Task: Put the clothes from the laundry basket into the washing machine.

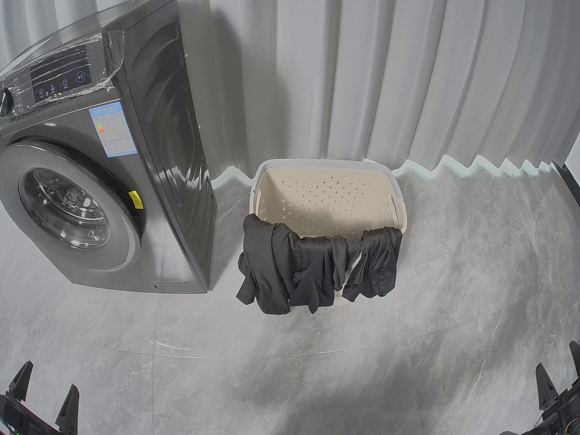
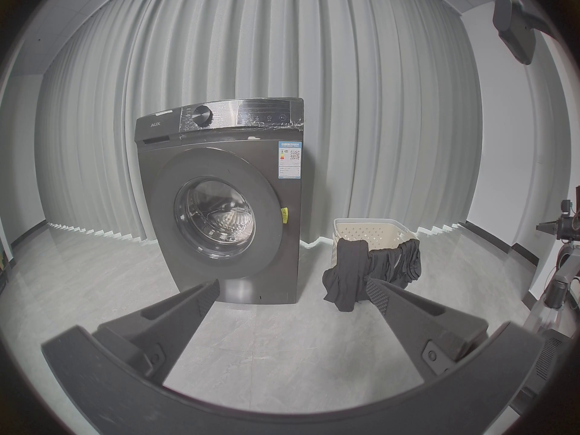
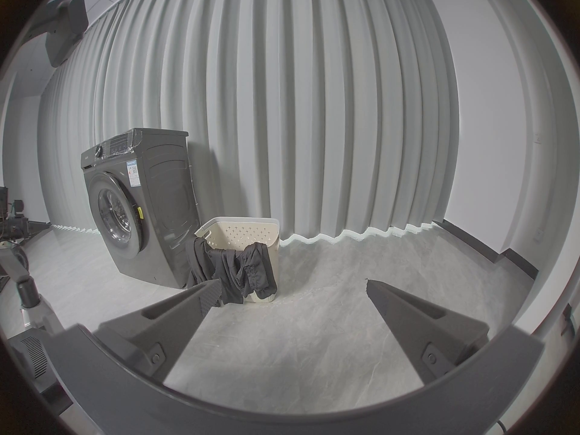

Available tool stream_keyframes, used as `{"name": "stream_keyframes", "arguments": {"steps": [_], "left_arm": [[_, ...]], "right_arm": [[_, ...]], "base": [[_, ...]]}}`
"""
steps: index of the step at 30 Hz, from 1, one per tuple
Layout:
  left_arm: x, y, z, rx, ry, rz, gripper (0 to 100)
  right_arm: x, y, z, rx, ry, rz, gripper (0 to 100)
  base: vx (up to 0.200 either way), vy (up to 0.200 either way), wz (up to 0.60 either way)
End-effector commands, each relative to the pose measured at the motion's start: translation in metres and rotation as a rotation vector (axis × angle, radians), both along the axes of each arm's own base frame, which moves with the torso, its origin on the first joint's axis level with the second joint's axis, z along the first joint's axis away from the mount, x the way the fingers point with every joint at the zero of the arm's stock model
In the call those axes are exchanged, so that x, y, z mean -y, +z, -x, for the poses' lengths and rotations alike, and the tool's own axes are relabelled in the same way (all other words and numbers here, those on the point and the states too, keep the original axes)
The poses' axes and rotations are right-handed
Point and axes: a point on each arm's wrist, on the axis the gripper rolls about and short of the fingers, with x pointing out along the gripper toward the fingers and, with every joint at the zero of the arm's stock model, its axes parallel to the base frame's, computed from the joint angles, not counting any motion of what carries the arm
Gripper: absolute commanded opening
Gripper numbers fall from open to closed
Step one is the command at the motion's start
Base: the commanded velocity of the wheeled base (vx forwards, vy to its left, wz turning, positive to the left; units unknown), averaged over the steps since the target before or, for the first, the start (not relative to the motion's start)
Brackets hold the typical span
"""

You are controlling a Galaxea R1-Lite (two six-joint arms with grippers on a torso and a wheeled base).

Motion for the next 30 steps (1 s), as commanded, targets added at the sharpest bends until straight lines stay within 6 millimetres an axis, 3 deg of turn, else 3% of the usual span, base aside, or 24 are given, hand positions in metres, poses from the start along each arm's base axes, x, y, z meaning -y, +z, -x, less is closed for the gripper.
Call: {"name": "stream_keyframes", "arguments": {"steps": [1, 13, 22, 30], "left_arm": [[0.0000, -0.0049, 0.0002, 0.001, 0.000, 0.001, 100], [0.0000, -0.0049, 0.0002, 0.001, 0.000, 0.001, 100], [0.0000, -0.0047, 0.0002, 0.003, 0.000, 0.005, 100], [0.0000, -0.0049, 0.0002, 0.001, 0.000, 0.007, 100]], "right_arm": [[0.0000, -0.0048, 0.0000, 0.000, 0.001, 0.000, 100], [0.0000, -0.0050, 0.0000, -0.001, 0.004, 0.000, 100], [0.0000, -0.0048, 0.0000, 0.000, 0.004, 0.000, 100], [0.0000, -0.0048, 0.0000, 0.000, 0.004, 0.000, 100]], "base": [[0.200, 0.000, 0.00], [0.200, 0.000, 0.00], [0.000, 0.000, 0.00], [0.000, -0.200, 0.00]]}}
